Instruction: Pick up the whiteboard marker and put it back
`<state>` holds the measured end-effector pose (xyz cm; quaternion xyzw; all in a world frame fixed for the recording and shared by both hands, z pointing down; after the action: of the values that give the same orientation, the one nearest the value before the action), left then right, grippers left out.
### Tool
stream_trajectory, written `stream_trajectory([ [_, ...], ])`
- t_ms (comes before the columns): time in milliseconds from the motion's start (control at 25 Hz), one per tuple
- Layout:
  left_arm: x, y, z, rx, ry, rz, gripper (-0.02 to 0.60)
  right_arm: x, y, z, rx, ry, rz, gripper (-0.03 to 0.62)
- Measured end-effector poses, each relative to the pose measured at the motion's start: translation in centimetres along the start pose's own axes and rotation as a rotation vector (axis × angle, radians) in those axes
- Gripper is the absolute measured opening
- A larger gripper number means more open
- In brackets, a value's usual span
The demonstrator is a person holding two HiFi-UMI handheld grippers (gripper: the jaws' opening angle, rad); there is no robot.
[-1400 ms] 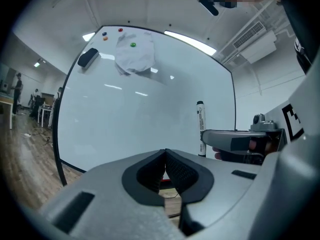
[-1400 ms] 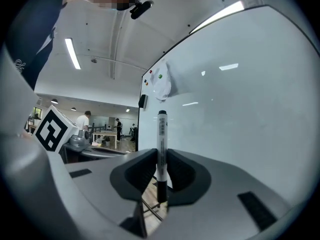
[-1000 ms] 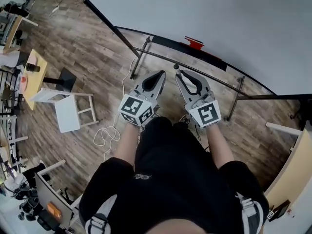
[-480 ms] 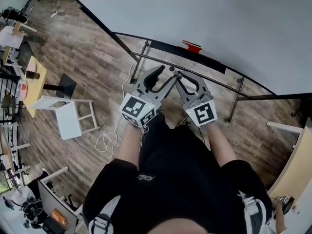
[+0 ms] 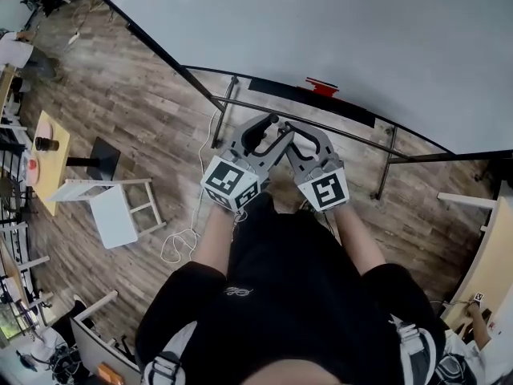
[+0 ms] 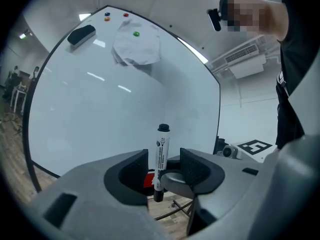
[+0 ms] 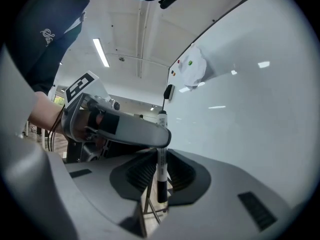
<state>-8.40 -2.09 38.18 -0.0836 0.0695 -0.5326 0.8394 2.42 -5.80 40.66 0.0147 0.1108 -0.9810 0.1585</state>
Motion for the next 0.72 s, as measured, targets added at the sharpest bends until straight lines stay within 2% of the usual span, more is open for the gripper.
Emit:
stream_trajectory([
  [120,-0.5,-1.3,0.0,0.015,0.012,-0.017,0.171,1.3,-0.5,0.2,0.005,-0.008,0.003,0.052],
  [200,-1.0,-2.3,-0.1,0.014,0.034,-0.034,0.089,2.1,-0.9,0.3,0.005,-0.018,0.000,0.052],
  [240,-1.2,-2.8,-0.1,0.011,0.041,-0.039,0.074,2.5,-1.0,0.4,0.007,-0.018,0.000,0.052],
  [520,-2.5,-5.5,-0.6,0.036,0.046,-0.029,0.067,5.5,-2.1,0.4,0.000,-0.021,0.010,0.052],
  [600,-2.9,-6.6,-0.6,0.035,0.035,-0.023,0.067,6.3,-2.7,0.5,0.031,-0.037,0.018,0.056],
  [680,-3.0,-7.8,-0.6,0.050,0.014,-0.019,0.067,6.9,-3.2,0.7,0.074,-0.074,0.033,0.115],
  [720,-3.2,-8.6,-0.7,0.066,0.001,-0.017,0.067,7.1,-3.4,0.9,0.088,-0.091,0.047,0.120],
])
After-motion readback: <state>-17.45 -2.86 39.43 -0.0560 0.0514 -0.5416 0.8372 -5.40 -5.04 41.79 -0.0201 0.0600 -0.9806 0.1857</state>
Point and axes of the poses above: the fingertips, and each gripper's own axes: x forward along the fingers, y to its right, z out of its underside, the point moved 8 cm from there along -x, backward along the fingers, and after that the axes turned 7 degrees about y, right-handed, at the moved point
